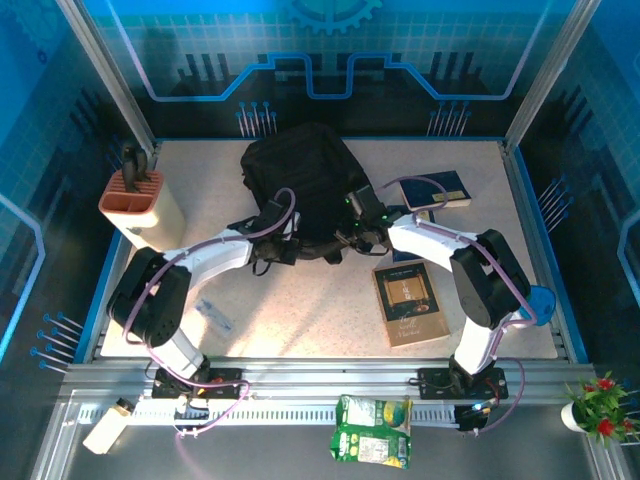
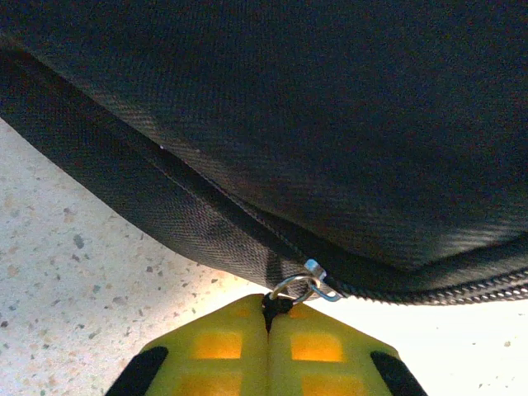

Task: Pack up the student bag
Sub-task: Unzip the student bag at the top-center of the table.

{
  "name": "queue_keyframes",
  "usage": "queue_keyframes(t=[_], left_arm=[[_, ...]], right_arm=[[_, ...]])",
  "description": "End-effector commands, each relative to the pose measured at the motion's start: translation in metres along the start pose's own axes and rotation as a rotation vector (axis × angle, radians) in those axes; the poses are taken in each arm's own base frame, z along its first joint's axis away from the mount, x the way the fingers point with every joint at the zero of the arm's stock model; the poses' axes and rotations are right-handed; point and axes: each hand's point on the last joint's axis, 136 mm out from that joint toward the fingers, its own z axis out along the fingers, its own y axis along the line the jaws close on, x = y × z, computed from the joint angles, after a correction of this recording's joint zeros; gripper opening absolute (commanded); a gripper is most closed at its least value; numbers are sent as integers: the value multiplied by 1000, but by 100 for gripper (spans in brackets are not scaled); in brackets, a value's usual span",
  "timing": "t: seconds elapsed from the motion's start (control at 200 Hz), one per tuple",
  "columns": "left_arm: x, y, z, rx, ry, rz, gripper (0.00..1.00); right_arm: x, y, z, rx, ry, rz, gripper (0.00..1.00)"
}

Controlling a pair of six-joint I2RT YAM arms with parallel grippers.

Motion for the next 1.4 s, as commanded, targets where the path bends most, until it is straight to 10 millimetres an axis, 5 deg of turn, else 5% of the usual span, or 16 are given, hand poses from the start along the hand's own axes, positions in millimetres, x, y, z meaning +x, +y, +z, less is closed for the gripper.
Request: queue_keyframes(t=[0.0,0.44,1.056,1.316,1.396], left_arm=[[15,16,4,-41,105,-60,0],[-15,21,7,49,87,-79,0],[-57,128,28,-315,180,-84,0],[-83,146,10,-433,83,-77,0],[-88,143,0,-425,50,-97,12]], right_arm=[[-38,-22,-5,88,-110,8,9],[-64,-43,-28,70,-145,11,9],[-58,-56,-38,101,-127,12,9],[-54,-47,-38,55,-104,1,10],[-51,-40,-36,20,-85,1,10]])
